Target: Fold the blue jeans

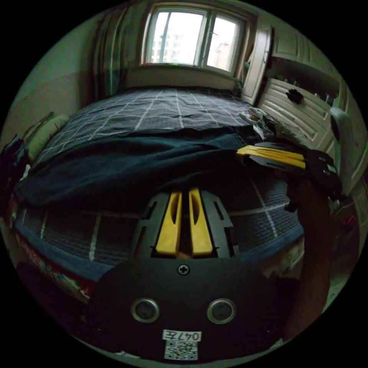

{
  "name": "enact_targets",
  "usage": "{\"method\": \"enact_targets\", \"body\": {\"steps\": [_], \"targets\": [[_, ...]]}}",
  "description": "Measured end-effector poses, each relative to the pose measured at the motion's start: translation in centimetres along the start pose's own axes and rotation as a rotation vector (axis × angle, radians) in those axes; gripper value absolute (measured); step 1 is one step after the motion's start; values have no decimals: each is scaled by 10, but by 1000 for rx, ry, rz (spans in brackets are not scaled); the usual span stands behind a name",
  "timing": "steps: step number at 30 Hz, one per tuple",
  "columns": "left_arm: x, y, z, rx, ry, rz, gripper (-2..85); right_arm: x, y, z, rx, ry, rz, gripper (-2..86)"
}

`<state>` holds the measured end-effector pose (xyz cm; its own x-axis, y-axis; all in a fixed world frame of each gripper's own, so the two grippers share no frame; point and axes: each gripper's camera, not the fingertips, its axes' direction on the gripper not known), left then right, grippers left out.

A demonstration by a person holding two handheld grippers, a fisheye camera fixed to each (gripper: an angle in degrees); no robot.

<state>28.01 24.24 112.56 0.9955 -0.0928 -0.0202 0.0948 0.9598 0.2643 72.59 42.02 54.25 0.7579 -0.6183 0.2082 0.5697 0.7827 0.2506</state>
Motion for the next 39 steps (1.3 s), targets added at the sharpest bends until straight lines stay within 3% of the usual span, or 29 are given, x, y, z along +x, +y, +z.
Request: {"method": "enact_targets", "body": {"steps": [7,11,13,17,18,21,25,28,31,33,35,39], "targets": [[-2,-50,-5,-276,132,260,6,30,26,-24,-2,-67,-55,-1],[-13,-43,55,-481,198,187,5,67,51,-5,-143,-148,8,8],[-18,-41,51,-389,212,144,4,94,71,-14,-124,-141,104,14],[-16,-37,39,-344,158,212,-3,168,155,-82,228,33,625,53],[-17,-33,36,-357,164,219,-5,176,175,-90,214,159,732,75],[-23,-28,26,-355,318,257,-7,191,196,-91,159,275,855,104],[-58,-57,5,-119,281,242,-8,197,171,-71,86,260,749,91],[-93,-86,33,-116,138,204,-8,202,132,-32,-73,315,567,66],[-133,-99,68,-117,114,102,-8,205,104,23,-247,285,347,20],[-151,-103,92,-186,126,91,-8,220,103,40,-235,267,377,5],[-167,-107,110,-290,173,66,-8,238,98,41,-226,127,494,0],[-198,-118,78,-73,243,98,-9,208,44,17,-38,312,369,-4]]}}
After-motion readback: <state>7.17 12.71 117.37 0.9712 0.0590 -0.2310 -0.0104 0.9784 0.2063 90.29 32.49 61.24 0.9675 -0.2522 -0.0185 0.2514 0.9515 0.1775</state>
